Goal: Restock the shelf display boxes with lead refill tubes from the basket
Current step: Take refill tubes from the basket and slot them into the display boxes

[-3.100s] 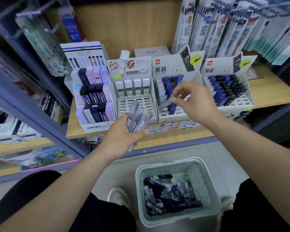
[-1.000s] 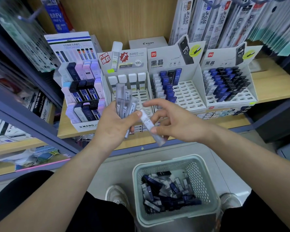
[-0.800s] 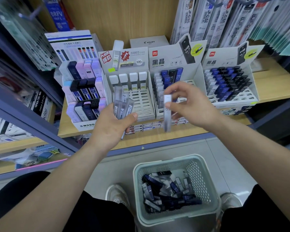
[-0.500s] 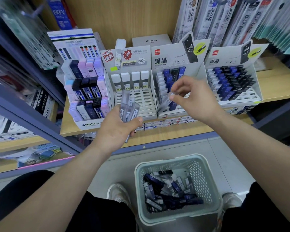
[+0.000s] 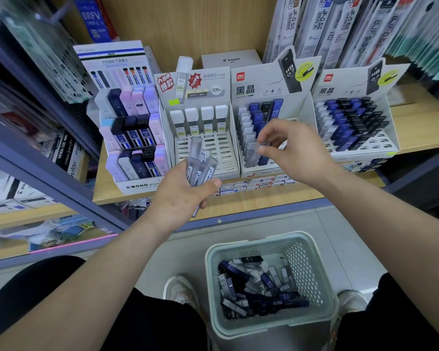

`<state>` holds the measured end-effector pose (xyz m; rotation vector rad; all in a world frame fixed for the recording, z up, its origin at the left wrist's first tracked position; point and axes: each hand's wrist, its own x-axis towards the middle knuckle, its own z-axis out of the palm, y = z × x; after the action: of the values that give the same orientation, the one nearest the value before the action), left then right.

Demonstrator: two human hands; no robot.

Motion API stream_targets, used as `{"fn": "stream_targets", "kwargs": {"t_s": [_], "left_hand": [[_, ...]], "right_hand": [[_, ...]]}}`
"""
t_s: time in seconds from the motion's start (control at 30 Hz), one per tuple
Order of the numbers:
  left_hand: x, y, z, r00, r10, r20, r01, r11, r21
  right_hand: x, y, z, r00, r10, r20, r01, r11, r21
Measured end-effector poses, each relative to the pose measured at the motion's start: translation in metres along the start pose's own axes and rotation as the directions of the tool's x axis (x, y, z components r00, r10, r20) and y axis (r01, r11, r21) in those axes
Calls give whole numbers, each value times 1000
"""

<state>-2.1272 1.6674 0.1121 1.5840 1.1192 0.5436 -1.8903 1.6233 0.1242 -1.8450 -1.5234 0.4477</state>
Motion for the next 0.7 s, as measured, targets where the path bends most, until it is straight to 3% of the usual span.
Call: {"fn": "stream_targets", "kwargs": {"t_s": [0.53,0.6,0.7], "left_hand": [[-1,1,1,1000,14,16,-14,1000,-7],[-1,1,1,999,27,31,-27,1000,1],[-2,3,2,997,39,62,-39,999,0]], "right_hand": [[2,7,12,991,-137,11,135,964,-230],[1,0,13,989,-150,-2,146,969,-198],[-4,-18,17,992,-109,56,110,994,-4]]}}
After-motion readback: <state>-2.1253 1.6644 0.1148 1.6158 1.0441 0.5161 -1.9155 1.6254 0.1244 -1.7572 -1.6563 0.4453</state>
